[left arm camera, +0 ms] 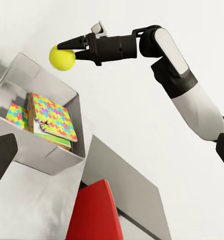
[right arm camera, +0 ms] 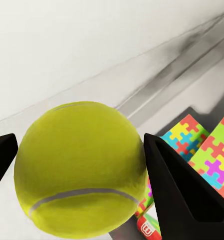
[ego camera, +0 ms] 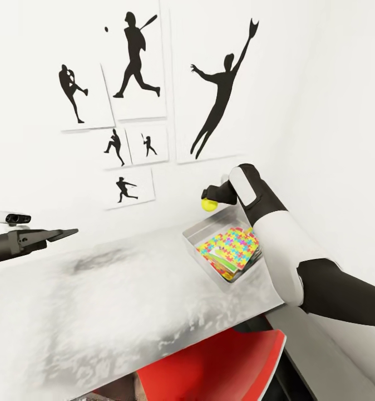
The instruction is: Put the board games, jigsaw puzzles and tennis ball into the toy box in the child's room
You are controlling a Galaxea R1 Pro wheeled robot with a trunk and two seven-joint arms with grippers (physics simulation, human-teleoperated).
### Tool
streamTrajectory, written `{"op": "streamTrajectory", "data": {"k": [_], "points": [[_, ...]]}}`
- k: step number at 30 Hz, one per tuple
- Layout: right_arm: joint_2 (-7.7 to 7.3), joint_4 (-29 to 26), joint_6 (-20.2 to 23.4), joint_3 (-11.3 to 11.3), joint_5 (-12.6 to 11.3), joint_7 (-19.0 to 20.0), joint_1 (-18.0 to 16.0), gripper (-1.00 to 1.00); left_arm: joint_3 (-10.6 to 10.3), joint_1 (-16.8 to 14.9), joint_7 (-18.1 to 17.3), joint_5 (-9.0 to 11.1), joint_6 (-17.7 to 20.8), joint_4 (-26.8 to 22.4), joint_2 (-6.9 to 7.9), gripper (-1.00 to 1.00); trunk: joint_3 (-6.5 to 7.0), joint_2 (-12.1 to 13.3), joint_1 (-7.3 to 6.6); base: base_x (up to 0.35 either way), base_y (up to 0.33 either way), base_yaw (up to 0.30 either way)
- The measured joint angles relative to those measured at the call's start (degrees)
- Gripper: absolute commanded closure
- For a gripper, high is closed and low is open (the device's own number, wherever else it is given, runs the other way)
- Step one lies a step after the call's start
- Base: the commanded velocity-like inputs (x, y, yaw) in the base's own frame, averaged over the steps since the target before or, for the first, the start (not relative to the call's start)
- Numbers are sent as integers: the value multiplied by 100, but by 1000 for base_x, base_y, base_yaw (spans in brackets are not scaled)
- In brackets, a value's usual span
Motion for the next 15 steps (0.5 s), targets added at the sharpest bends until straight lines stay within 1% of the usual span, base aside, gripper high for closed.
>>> {"op": "streamTrajectory", "data": {"k": [6, 8, 12, 15], "points": [[1, 0, -46, 10, 3, 2, -5, 100, -7, 0, 0, -1, 3, 0, 0, -100, -56, 0, 0, 0, 0, 90], [3, 5, -47, 42, 3, 2, -7, 100, -8, 0, 0, -3, 2, -1, 0, -100, -74, 0, 0, 0, 0, 91], [4, 31, -59, 187, -4, 3, -8, 100, -12, 0, 0, -9, -2, -1, -8, -100, -111, 0, 0, 0, 0, 91], [-5, 90, -62, 211, 12, 5, -9, 100, -16, 0, 0, -15, -2, -1, -7, -100, -139, 0, 0, 0, 0, 91]]}}
